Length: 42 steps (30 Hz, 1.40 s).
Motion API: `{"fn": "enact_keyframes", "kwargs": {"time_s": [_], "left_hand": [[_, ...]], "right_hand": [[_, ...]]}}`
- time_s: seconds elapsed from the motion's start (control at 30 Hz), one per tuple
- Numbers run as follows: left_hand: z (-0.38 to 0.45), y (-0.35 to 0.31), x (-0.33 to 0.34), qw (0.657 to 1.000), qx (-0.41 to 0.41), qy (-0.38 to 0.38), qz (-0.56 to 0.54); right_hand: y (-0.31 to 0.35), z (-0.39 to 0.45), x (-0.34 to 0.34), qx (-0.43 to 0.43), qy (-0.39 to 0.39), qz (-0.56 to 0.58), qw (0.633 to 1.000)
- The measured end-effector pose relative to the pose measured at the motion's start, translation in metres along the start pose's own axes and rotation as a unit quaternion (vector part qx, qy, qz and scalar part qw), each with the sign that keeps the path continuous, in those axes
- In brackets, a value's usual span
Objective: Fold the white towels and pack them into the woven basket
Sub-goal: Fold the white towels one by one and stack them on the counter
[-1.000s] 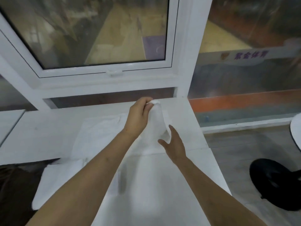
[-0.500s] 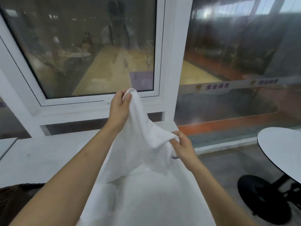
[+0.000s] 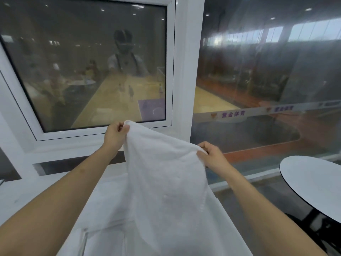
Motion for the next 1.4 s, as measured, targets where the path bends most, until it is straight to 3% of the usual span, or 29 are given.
{"fn": "enact_keyframes", "kwargs": {"time_s": [0.2,0.4,0.57,0.7,1.17,1.4], "left_hand": [[0.041,0.002,-0.003,0.997,-0.058,-0.007,-0.045],[0.047,-0.067,-0.009,0.992,0.007,-0.02,-0.128],[0.015,-0.09,-0.02,0.984,0.059,-0.018,-0.167],[-0.031,-0.069,-0.028,0.987,0.047,0.009,-0.151],[-0.302,0.021,-0.052,0.997,-0.044,-0.007,-0.063],[-0.424,0.057,-0.063,0.993,-0.114,-0.015,-0.003]], "right_hand": [[0.03,0.053,-0.012,-0.076,-0.082,-0.072,0.991],[0.087,0.073,-0.055,-0.129,-0.168,-0.035,0.977],[0.093,0.056,-0.081,-0.141,-0.197,-0.042,0.969],[0.068,0.016,-0.088,-0.114,-0.182,-0.054,0.975],[-0.1,-0.166,-0.121,-0.02,-0.012,-0.068,0.997],[-0.15,-0.25,-0.147,0.005,0.055,-0.05,0.997]]}}
Point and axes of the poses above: each hand's wrist, its own z-axis towards the middle knuckle, its own x-axis out of the palm, y = z × x, the point moved 2 cm from there along z, towards the middle knuckle, and after that the axes turned 12 degrees about -y, right-handed, at the moved point
